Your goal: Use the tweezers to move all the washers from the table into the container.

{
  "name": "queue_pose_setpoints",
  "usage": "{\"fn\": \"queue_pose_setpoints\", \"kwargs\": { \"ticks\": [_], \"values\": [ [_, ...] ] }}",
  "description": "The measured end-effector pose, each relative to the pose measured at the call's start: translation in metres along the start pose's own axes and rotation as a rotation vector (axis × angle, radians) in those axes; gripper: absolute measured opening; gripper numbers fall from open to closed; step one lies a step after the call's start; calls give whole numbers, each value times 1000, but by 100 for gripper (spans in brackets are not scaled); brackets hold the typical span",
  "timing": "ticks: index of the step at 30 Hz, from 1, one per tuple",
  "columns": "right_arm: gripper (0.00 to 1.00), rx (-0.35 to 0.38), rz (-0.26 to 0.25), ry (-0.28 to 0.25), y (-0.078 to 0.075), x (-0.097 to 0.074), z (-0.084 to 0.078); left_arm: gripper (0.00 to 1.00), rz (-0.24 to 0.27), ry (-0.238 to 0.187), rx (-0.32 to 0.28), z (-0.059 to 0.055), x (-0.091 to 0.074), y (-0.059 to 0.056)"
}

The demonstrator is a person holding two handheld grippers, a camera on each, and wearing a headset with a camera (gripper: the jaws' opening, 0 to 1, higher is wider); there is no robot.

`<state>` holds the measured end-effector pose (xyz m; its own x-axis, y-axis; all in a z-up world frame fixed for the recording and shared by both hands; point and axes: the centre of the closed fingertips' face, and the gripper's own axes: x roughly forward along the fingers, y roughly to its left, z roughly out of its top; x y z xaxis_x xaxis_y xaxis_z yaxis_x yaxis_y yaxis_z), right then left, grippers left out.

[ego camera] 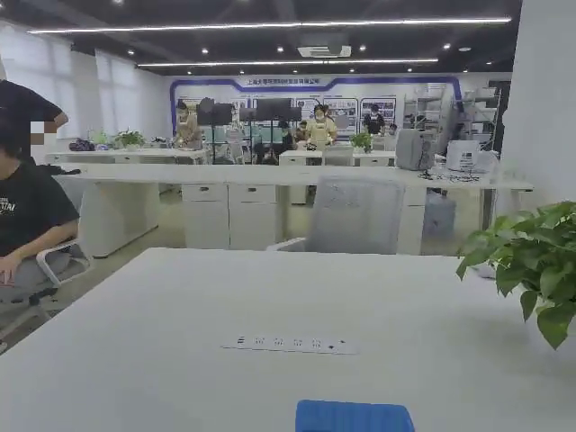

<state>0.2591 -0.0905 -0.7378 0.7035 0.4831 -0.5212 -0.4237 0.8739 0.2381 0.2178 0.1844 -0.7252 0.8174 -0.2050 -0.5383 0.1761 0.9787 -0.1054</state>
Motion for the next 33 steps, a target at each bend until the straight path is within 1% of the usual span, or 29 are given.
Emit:
{"fn": "queue_pose_setpoints", "kwargs": {
  "ticks": [4, 8, 11, 14, 16, 19, 22, 28, 30, 33],
  "values": [
    [96, -6, 6, 25, -2, 0, -7, 95, 0, 11, 6, -2, 0, 0],
    [96, 13, 12, 21, -5, -1, -10, 95, 7, -2, 5, -2, 1, 1],
    [95, 26, 12, 26, -6, 0, -12, 95, 4, 12, 12, -5, 3, 1],
    [95, 33, 25, 27, -5, 2, -11, 94, 5, 24, 26, -7, 4, 1],
    [95, 34, 38, 37, -3, 5, -11, 94, 4, 28, 29, -8, 5, 0],
    [95, 21, 40, 41, 1, 8, -10, 94, -2, 28, 27, -8, 7, -1],
    [95, 24, 45, 37, 4, 11, -9, 94, -7, 30, 27, -7, 10, -2],
    [95, 19, 42, 18, 3, 14, -3, 94, -15, 33, 43, -6, 19, 0],
    [95, 27, 42, 16, 3, 15, -2, 94, -17, 45, 44, -6, 21, 1],
    [95, 25, 52, 23, 5, 19, -3, 94, -20, 34, 48, -5, 24, 0]
  ]
}}
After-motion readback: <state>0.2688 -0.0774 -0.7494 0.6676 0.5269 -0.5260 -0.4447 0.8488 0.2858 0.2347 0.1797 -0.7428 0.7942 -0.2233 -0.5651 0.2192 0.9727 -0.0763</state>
